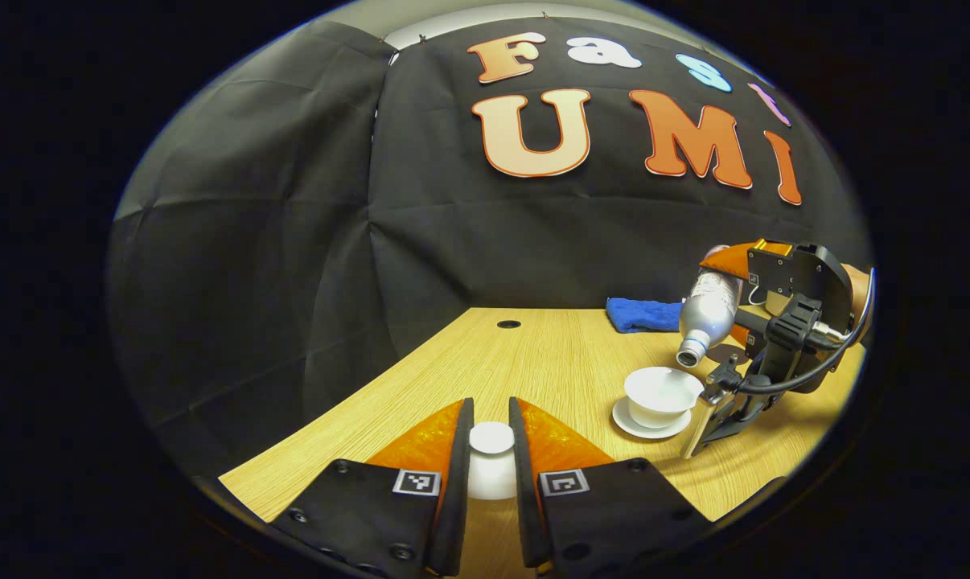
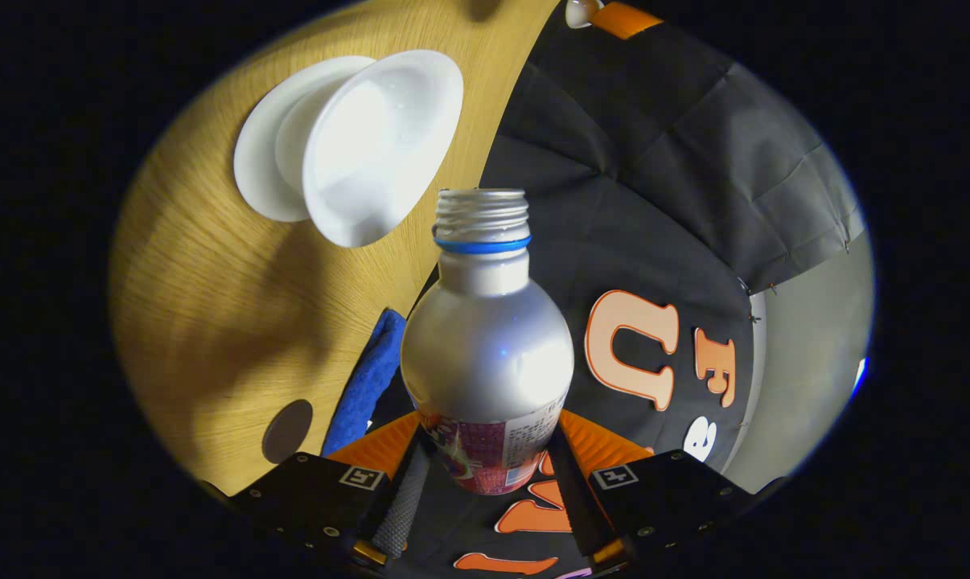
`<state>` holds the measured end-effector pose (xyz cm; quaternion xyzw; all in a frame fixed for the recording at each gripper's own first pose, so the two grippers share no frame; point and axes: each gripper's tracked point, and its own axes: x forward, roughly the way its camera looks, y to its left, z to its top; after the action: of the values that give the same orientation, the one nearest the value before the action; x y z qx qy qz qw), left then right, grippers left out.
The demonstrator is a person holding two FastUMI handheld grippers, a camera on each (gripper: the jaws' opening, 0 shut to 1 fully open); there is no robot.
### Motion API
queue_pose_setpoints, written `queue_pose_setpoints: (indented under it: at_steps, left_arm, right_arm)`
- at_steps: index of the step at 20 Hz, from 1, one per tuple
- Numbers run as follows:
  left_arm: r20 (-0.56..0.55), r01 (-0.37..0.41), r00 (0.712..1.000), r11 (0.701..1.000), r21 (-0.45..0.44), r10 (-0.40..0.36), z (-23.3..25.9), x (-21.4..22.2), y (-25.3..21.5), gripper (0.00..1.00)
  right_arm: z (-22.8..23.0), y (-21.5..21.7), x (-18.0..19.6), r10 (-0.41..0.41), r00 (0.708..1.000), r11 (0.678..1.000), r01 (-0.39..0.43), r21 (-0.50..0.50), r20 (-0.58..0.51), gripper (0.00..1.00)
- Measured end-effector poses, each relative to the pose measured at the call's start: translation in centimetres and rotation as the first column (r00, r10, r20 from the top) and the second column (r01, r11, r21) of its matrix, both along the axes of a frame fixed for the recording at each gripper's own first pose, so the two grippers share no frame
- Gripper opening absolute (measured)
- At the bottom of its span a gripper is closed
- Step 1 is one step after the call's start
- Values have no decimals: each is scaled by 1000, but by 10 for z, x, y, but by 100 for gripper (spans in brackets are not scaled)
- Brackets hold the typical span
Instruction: Open the teacup lid with one hand, grasp the water bottle and pour water into the teacup with the other hand; after pouring, place the water bottle on the coaster and then close the teacup lid.
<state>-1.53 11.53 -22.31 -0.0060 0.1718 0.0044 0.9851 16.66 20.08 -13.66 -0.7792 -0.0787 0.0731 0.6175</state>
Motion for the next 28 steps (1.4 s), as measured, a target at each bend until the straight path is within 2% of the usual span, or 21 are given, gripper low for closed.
queue_pose_setpoints:
  at_steps: [1, 4, 6, 9, 12, 15, 16, 17, 21, 26, 28]
  left_arm:
    - [2, 0, 1000, 1000, -5, 0, 2, 1, -1, 31]
    - [9, -3, 1000, 1000, -15, 3, 5, 2, -4, 31]
    - [17, 1, 1000, 1000, -15, -1, 8, 4, -8, 31]
    - [30, 20, 999, 1000, -9, -19, 16, 10, -19, 31]
    - [43, 42, 998, 999, -9, -41, 23, 15, -32, 31]
    - [60, 67, 996, 998, -7, -67, 33, 24, -46, 31]
    - [68, 74, 995, 997, -9, -73, 36, 29, -52, 27]
    - [75, 84, 994, 996, -11, -82, 40, 32, -58, 31]
    - [93, 125, 988, 992, -21, -123, 48, 42, -85, 31]
    - [94, 179, 980, 983, -31, -175, 50, 54, -120, 31]
    - [90, 200, 977, 978, -51, -195, 48, 58, -134, 31]
  right_arm:
    - [0, -1, 0, -4, 1000, 1000, 4, 24, -13, 78]
    - [-8, -9, 0, -41, 995, 983, 57, 176, -94, 79]
    - [-20, -15, 3, -62, 979, 946, 120, 301, -193, 78]
    - [-21, -29, 0, -86, 961, 878, 198, 436, -262, 79]
    - [-23, -43, 2, -97, 938, 778, 279, 563, -332, 79]
    - [-29, -59, 4, -91, 911, 676, 353, 646, -403, 79]
    - [-32, -64, 5, -88, 900, 641, 379, 667, -426, 79]
    - [-36, -68, 6, -78, 883, 601, 412, 685, -462, 80]
    - [-57, -78, 11, 29, 814, 380, 528, 759, -581, 80]
    - [-64, -93, 23, 116, 798, 189, 566, 802, -591, 80]
    - [-66, -98, 25, 155, 790, 123, 580, 805, -593, 80]
